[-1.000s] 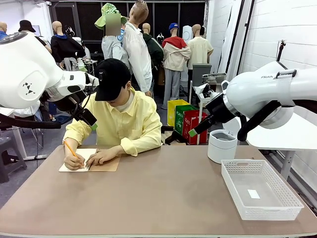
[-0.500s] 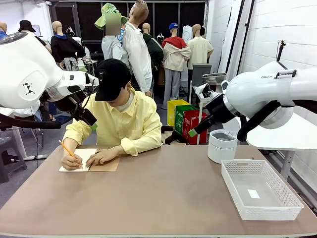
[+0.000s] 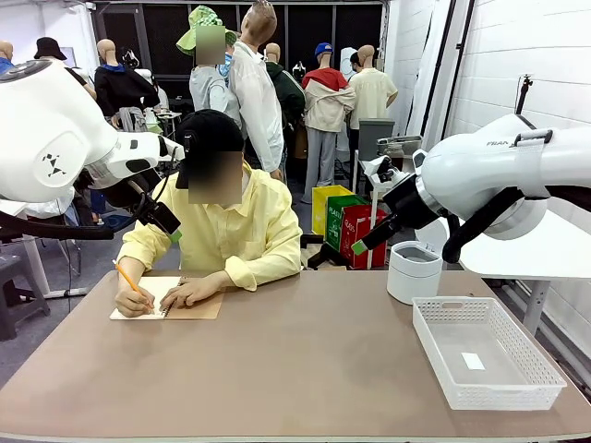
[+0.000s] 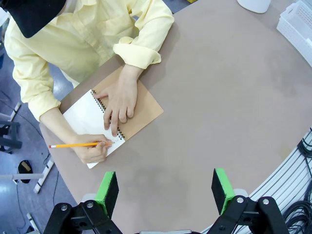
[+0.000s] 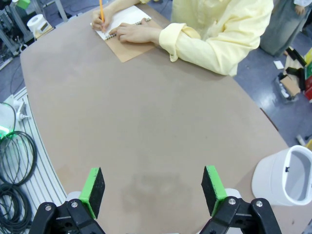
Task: Sort the paper based on its condition.
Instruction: If a person hands you a paper, place it in the Organizing basket , and if it's crumpled, put it in the Trash can.
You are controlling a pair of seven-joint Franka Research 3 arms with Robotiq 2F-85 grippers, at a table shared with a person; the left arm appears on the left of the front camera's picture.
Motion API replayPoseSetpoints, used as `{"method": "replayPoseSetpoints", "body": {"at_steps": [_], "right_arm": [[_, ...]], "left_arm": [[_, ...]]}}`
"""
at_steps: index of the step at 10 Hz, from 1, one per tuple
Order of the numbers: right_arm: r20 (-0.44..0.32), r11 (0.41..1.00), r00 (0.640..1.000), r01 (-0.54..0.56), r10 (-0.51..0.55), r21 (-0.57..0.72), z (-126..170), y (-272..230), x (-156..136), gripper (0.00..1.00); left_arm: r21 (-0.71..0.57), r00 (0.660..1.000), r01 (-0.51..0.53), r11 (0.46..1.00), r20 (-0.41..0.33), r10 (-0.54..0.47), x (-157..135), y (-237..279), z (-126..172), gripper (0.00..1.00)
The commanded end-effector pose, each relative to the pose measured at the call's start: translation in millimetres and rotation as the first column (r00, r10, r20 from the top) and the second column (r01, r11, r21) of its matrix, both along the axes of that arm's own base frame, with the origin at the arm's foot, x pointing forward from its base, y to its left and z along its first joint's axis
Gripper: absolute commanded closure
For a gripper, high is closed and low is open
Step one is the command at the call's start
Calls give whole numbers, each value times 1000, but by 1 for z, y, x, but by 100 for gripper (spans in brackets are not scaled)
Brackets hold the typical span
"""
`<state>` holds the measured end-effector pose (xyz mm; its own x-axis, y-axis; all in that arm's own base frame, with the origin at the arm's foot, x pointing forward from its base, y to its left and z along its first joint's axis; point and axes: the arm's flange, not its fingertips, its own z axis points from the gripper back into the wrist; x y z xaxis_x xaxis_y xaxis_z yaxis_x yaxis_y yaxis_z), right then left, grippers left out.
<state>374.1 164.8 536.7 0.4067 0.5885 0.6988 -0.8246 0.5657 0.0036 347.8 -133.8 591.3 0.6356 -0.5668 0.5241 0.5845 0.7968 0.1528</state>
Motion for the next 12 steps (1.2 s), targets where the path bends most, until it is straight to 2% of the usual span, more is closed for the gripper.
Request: {"method": "replayPoseSetpoints", "body": {"at_steps": [1, 12], "right_arm": [[-7, 1000, 1000, -10, 10, 5, -1, -1, 0, 0], [-7, 1000, 1000, -10, 10, 5, -1, -1, 0, 0]], "left_arm": [[2, 1000, -7, 1000, -1, 7, 0, 1, 0, 0], [2, 1000, -7, 1000, -1, 7, 0, 1, 0, 0]]}}
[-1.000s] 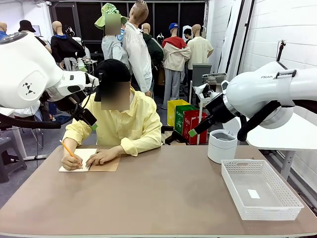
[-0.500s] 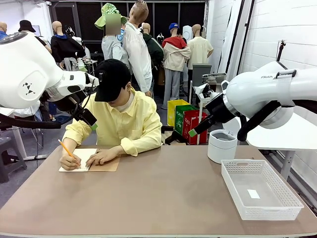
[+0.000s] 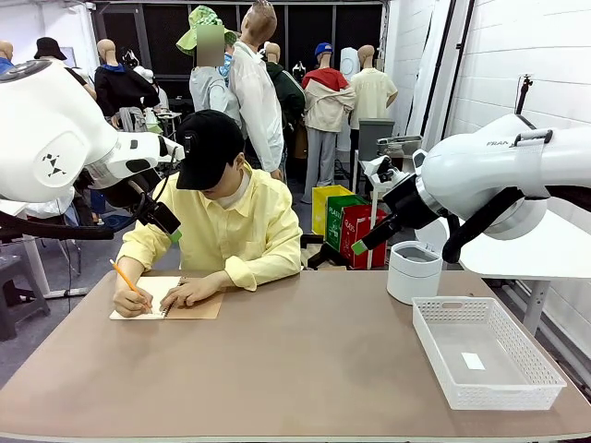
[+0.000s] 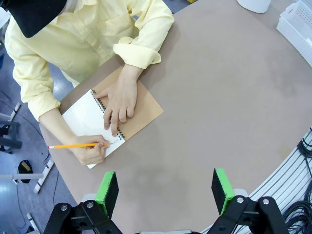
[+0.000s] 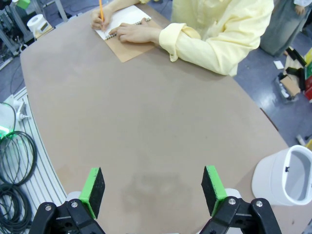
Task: Sort the paper based on its condition.
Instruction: If a person hands you a paper, place it in the Organizing basket , and if it's crumpled, put it in the Trash can.
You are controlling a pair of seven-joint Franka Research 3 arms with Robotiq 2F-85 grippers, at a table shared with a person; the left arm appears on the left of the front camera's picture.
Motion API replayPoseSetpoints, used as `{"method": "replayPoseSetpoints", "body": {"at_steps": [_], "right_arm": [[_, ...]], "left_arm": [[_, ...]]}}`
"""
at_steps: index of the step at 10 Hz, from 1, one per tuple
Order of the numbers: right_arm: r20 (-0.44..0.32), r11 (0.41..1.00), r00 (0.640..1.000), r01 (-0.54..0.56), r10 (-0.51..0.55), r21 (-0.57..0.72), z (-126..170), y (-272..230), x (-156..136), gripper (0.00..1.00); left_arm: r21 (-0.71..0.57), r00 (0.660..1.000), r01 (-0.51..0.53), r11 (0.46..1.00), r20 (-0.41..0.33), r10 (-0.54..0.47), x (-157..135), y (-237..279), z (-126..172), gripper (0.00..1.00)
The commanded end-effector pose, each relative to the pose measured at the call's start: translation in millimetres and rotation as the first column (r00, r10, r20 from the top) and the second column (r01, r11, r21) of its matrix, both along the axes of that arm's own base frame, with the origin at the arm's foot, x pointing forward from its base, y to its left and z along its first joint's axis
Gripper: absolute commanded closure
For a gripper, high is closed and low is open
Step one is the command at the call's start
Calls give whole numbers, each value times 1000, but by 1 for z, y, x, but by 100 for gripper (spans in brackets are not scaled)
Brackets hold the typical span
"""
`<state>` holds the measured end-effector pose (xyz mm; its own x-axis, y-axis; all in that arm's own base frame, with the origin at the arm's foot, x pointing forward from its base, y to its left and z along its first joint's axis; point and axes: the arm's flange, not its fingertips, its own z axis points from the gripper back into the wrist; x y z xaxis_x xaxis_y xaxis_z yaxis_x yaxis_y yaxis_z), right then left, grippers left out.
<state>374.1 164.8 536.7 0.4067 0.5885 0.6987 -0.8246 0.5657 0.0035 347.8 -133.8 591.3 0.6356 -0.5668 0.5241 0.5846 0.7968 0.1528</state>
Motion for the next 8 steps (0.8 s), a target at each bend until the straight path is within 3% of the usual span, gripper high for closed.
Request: {"method": "replayPoseSetpoints", "body": {"at_steps": [1, 8], "right_arm": [[-7, 1000, 1000, -10, 10, 5, -1, -1, 0, 0], [-7, 1000, 1000, -10, 10, 5, -1, -1, 0, 0]], "left_arm": [[2, 1000, -7, 1000, -1, 7, 0, 1, 0, 0], [2, 1000, -7, 1000, -1, 7, 0, 1, 0, 0]]}}
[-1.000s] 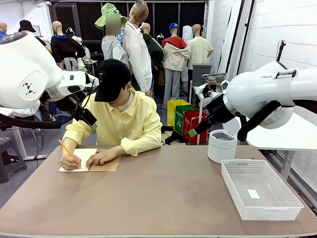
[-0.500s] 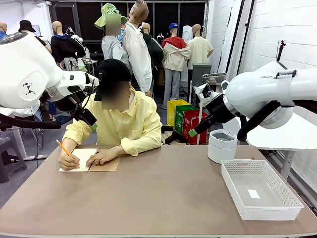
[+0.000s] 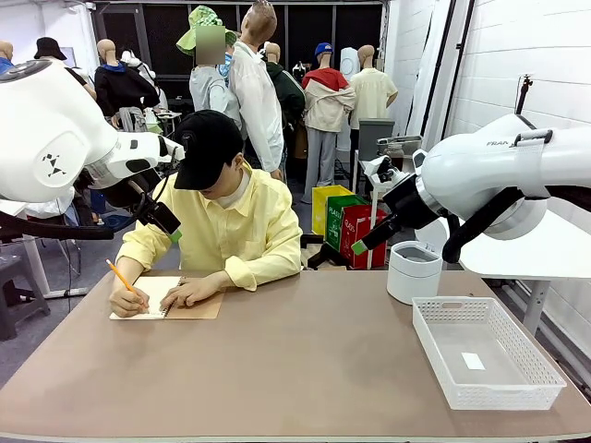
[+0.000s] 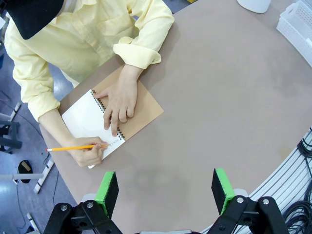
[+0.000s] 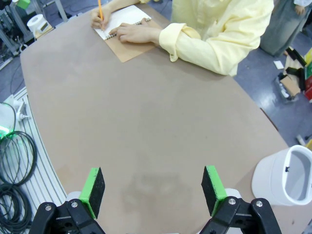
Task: Sort the paper based on its condition.
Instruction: If a person hands you a paper, place it in the Organizing basket , and if it's crumpled, put it in the Trash can.
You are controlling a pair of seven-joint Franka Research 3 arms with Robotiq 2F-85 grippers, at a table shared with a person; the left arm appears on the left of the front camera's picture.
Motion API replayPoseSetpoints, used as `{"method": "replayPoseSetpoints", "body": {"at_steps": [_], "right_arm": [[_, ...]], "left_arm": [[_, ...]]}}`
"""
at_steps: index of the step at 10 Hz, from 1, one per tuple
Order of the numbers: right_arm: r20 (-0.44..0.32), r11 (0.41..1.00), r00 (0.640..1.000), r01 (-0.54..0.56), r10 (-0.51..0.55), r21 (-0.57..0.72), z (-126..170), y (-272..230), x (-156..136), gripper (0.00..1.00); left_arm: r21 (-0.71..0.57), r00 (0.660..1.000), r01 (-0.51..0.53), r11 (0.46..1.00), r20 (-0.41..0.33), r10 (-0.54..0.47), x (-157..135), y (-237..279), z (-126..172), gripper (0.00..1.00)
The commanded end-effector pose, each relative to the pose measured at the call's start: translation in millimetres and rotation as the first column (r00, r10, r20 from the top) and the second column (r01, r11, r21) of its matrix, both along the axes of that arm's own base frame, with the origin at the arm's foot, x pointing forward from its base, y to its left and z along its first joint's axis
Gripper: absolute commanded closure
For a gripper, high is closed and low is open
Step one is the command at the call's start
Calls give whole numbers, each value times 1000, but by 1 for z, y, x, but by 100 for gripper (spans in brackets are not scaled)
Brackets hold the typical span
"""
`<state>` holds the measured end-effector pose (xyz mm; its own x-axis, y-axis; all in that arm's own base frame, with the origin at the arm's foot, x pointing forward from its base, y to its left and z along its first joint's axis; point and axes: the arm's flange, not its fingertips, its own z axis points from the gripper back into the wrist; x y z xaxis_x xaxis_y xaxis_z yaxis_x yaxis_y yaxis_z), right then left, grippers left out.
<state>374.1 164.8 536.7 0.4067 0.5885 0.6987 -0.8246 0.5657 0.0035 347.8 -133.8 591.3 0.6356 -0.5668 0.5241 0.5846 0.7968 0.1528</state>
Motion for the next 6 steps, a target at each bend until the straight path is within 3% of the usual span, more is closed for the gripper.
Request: {"method": "replayPoseSetpoints", "body": {"at_steps": [1, 6], "right_arm": [[-7, 1000, 1000, -10, 10, 5, -1, -1, 0, 0], [-7, 1000, 1000, -10, 10, 5, -1, -1, 0, 0]], "left_arm": [[2, 1000, -7, 1000, -1, 7, 0, 1, 0, 0], [2, 1000, -7, 1000, -1, 7, 0, 1, 0, 0]]}}
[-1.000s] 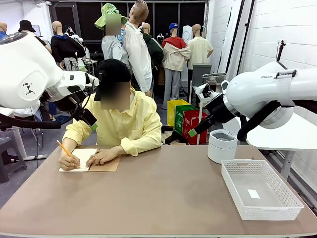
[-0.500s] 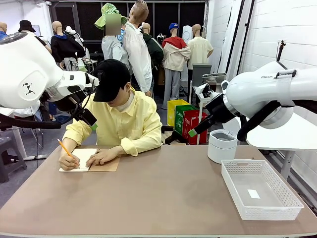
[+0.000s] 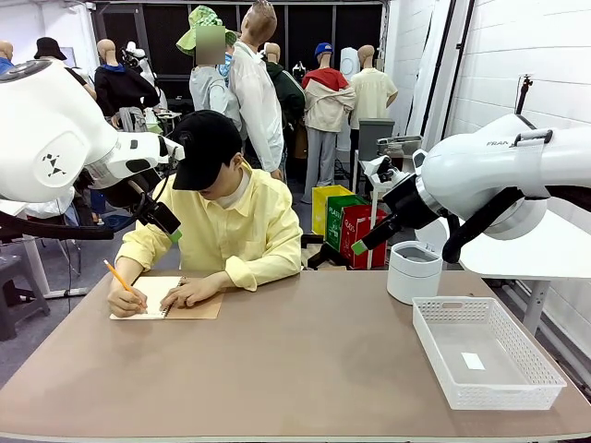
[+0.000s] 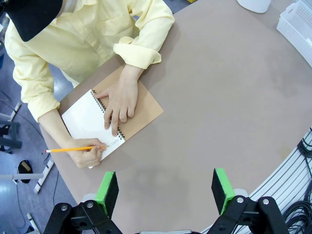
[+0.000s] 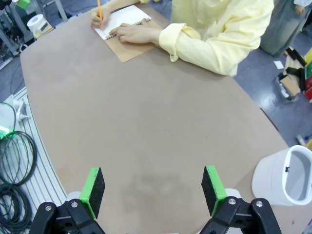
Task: Sort the paper based on its condition.
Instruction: If a person hands you a paper, place it in the Organizing basket , and if it's crumpled, put it in the Trash can.
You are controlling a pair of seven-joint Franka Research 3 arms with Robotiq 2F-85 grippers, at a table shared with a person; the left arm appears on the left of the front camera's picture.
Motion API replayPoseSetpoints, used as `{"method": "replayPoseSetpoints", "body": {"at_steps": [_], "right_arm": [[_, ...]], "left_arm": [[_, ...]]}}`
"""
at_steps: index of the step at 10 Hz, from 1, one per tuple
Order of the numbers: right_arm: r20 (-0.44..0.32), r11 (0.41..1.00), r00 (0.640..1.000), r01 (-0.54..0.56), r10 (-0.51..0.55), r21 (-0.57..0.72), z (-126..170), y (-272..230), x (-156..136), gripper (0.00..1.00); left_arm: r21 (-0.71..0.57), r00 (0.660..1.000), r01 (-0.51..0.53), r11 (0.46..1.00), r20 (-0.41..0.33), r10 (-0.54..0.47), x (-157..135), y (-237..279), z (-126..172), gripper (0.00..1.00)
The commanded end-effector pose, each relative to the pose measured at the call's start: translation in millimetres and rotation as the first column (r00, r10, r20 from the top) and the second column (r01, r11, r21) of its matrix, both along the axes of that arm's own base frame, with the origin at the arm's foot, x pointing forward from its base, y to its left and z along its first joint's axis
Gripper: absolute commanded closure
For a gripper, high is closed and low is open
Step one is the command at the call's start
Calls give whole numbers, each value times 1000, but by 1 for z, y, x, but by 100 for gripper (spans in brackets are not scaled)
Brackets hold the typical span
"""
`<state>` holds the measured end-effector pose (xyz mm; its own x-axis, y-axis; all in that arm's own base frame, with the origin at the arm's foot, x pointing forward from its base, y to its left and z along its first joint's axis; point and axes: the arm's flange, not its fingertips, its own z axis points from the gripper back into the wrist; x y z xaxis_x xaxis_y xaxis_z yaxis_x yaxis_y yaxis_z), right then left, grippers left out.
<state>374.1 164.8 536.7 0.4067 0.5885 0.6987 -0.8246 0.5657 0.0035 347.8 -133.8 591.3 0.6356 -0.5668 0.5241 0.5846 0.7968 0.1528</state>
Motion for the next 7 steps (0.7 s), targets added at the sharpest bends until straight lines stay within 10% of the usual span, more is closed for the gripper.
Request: {"method": "replayPoseSetpoints", "body": {"at_steps": [1, 7], "right_arm": [[-7, 1000, 1000, -10, 10, 5, -1, -1, 0, 0], [-7, 1000, 1000, -10, 10, 5, -1, -1, 0, 0]], "left_arm": [[2, 1000, -7, 1000, -1, 7, 0, 1, 0, 0], [2, 1000, -7, 1000, -1, 7, 0, 1, 0, 0]]}}
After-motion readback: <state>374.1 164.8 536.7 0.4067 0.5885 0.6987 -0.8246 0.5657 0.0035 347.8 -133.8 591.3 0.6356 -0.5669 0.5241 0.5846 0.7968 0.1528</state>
